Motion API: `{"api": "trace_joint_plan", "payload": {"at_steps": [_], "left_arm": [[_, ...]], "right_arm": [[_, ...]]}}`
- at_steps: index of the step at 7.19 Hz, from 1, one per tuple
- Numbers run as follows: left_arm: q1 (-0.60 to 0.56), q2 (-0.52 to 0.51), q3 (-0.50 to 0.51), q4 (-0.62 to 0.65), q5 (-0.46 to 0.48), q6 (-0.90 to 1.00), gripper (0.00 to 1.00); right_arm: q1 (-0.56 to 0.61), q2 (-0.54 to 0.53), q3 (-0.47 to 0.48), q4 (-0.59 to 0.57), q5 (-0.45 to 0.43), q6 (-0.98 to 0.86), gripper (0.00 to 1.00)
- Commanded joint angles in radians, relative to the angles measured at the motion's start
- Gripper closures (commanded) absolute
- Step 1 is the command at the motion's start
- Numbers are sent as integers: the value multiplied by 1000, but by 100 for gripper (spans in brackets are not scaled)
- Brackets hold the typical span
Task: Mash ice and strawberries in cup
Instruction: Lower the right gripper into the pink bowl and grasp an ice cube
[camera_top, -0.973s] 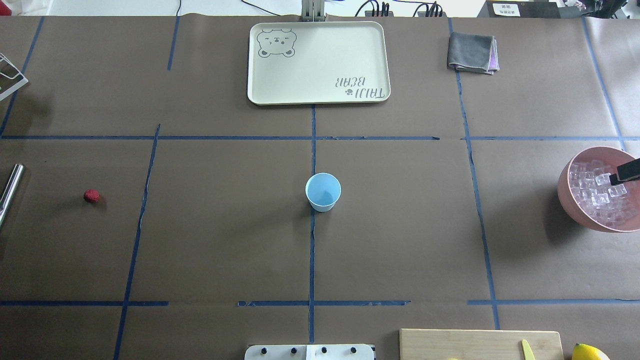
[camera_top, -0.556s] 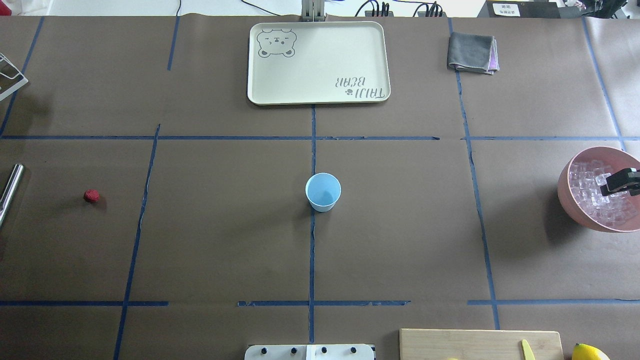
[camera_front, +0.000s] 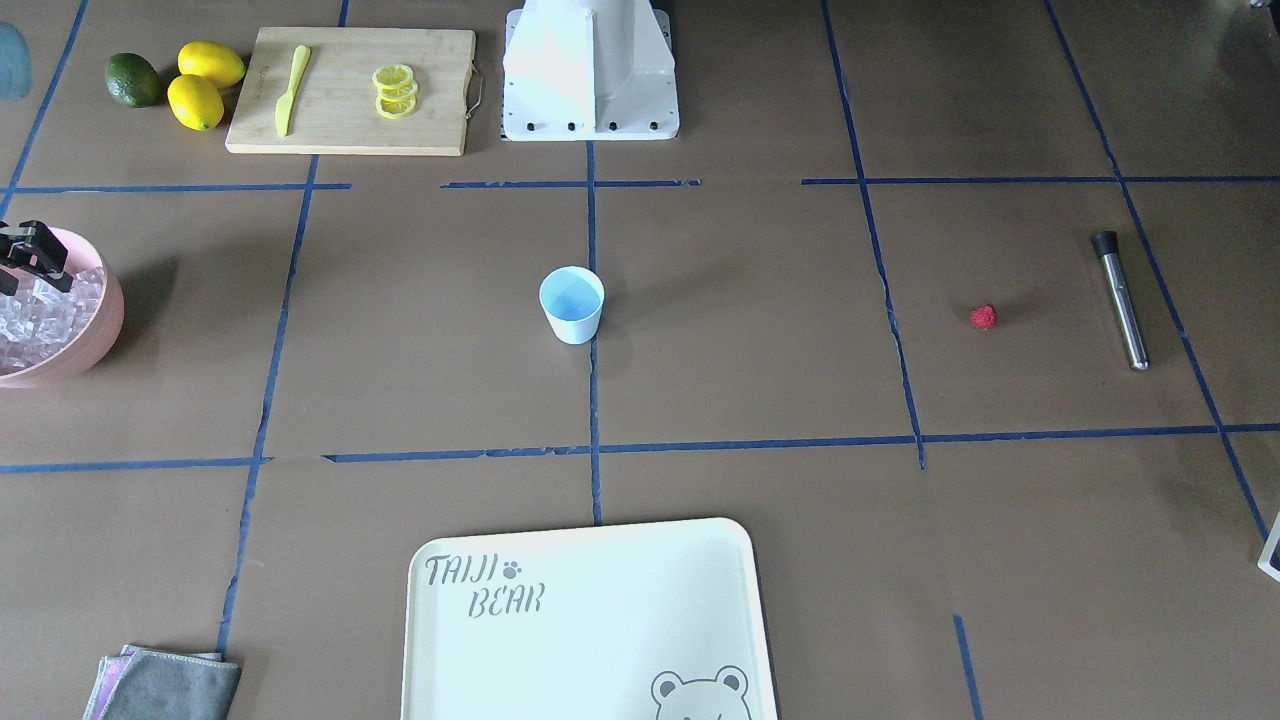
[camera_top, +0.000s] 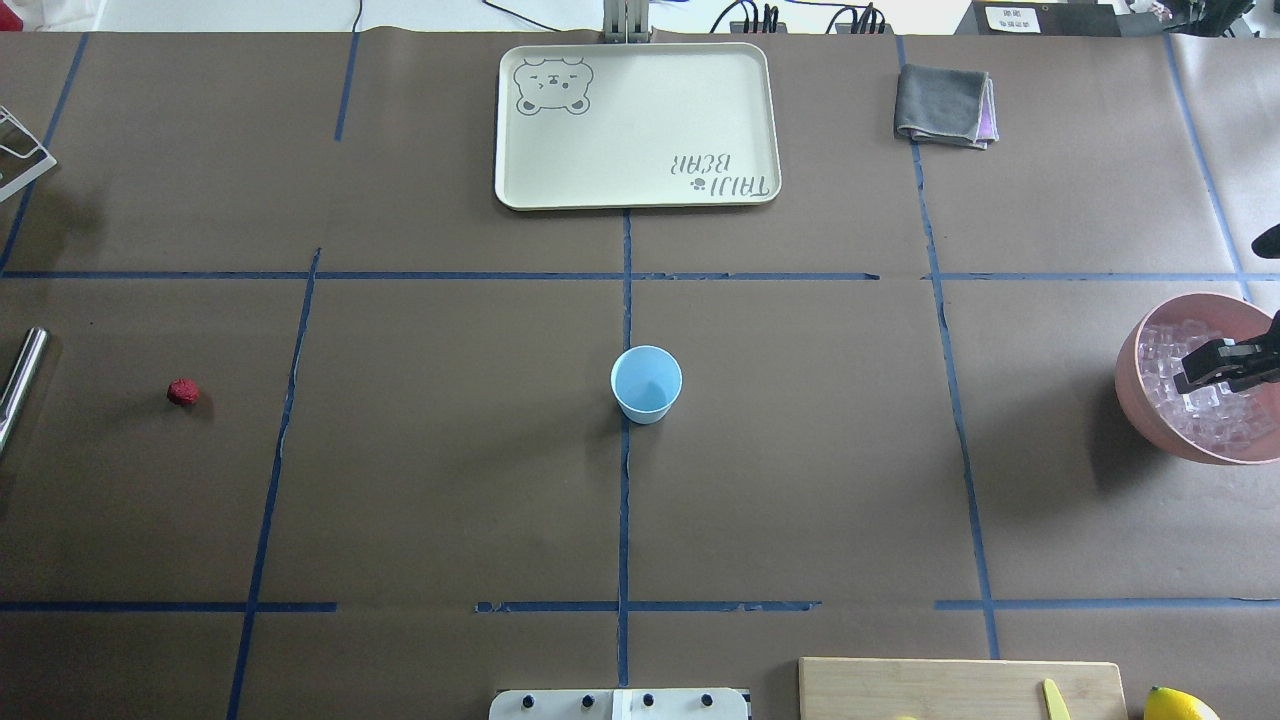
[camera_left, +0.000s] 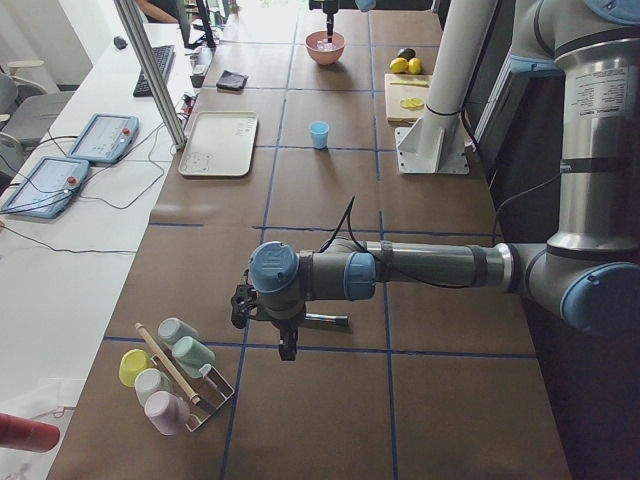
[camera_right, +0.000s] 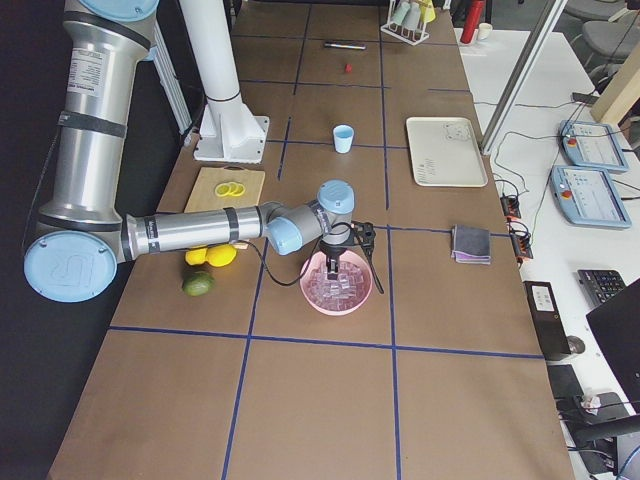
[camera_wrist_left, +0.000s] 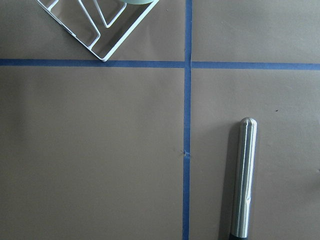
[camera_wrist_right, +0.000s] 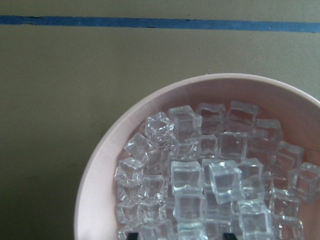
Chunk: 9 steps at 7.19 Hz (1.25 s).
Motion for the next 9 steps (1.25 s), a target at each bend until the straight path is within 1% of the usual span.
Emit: {"api": "trace_joint_plan", "payload": {"at_steps": [1, 7, 8, 9], "left_arm": [[0, -4, 0, -1, 0, -3, 0], [2, -4, 0, 1, 0, -3, 0], [2, -5, 0, 1, 0, -3, 0], [0, -5, 0, 1, 0, -3, 0]], "right_arm": [[-4, 2, -5, -1, -2, -1, 36], [-33, 2, -38, 0, -5, -3, 36], [-33, 2, -38, 0, -5, -3, 40], [-34, 2, -38, 0, -5, -4, 60]]}}
